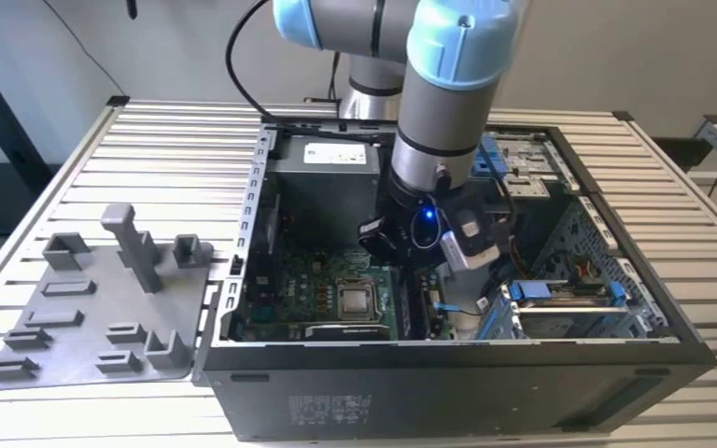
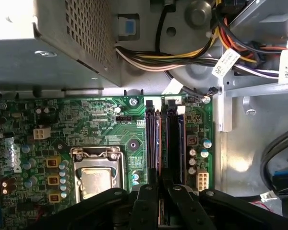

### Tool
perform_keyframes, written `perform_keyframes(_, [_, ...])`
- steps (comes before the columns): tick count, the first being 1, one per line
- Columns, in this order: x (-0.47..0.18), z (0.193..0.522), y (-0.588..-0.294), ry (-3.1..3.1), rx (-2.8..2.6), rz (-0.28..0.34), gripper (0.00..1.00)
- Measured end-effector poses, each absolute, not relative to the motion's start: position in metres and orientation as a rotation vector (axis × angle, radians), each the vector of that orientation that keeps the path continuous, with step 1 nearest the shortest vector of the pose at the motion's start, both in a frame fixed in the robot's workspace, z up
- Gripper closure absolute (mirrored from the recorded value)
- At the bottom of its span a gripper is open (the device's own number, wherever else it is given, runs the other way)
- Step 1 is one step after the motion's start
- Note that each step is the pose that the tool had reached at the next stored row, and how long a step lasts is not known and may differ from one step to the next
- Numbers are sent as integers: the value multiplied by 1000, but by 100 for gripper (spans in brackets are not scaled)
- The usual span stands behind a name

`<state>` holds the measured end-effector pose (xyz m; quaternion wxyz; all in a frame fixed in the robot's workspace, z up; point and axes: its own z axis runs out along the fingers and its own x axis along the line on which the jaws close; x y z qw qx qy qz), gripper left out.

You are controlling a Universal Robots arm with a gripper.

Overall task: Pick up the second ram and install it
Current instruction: 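Insert the second ram into the second slot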

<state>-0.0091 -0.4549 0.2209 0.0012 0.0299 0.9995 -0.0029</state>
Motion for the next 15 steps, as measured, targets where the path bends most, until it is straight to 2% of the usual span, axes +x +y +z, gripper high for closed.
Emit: perform_keyframes(15, [-10, 217, -453, 3138, 97, -9, 86])
